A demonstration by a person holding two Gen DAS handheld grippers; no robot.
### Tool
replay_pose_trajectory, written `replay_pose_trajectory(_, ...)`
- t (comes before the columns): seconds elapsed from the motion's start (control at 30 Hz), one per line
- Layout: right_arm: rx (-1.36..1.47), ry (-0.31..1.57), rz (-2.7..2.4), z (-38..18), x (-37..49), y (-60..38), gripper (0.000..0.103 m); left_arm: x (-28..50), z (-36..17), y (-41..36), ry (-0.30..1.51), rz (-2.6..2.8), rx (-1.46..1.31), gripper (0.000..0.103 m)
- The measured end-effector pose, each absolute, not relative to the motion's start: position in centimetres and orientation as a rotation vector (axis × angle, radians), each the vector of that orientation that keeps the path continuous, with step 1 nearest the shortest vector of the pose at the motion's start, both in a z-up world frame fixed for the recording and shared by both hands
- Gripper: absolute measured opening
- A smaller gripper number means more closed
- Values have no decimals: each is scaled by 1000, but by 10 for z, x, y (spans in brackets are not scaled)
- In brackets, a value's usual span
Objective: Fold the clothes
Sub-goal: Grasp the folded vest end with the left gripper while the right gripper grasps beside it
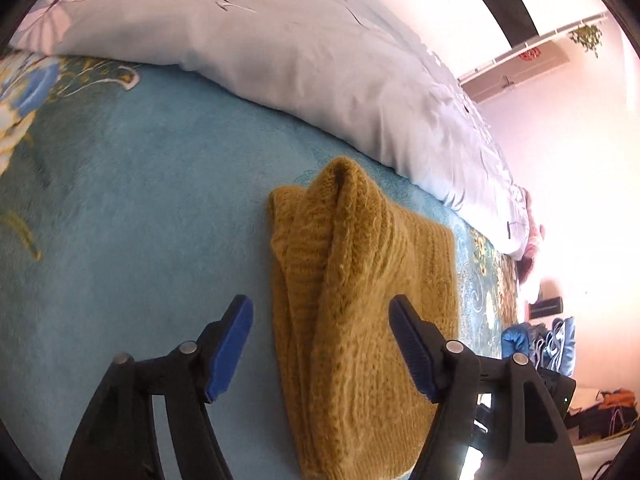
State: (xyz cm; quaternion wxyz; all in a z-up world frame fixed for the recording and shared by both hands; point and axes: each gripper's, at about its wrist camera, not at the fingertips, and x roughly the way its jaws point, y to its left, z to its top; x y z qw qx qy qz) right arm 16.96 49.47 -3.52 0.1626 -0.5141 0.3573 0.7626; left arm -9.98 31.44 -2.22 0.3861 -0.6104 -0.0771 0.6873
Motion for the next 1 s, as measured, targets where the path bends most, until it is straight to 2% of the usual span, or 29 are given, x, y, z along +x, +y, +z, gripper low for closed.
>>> replay_pose_trajectory(0.13, -1432, 1112, 2162, -52, 171, 492, 84, -111, -40, 344, -33, 1697, -1559, 72)
replay_pose_trajectory(0.43, -1414, 1166, 2200, -60, 162, 495, 86, -119, -55, 360, 13, 1623, -1557, 72)
replay_pose_trajectory(0.53, -1410, 1208, 2208, -61, 160, 493, 76, -117, -56, 360, -11, 1615, -1549, 72)
replay_pose_trajectory(0.6, -1407, 1220, 2207, -62, 158, 491, 74, -116, -57, 358, -24, 1620, -1558, 72)
replay_pose_trajectory(0.63, -1402, 1227, 2204, -63, 158, 490, 73, -116, -57, 357, -37, 1622, -1562, 69)
replay_pose_trajectory(0.7, -1395, 1239, 2199, -64, 158, 489, 63, -114, -56, 355, -57, 1622, -1564, 59)
replay_pose_trajectory(0.83, -1409, 1243, 2191, -62, 154, 493, 55, -104, -52, 354, -65, 1644, -1548, 45)
replay_pose_trajectory(0.9, -1412, 1257, 2190, -61, 154, 495, 46, -100, -50, 353, -77, 1654, -1545, 41)
replay_pose_trajectory(1.0, -1421, 1275, 2196, -57, 155, 499, 36, -94, -47, 348, -103, 1676, -1543, 37)
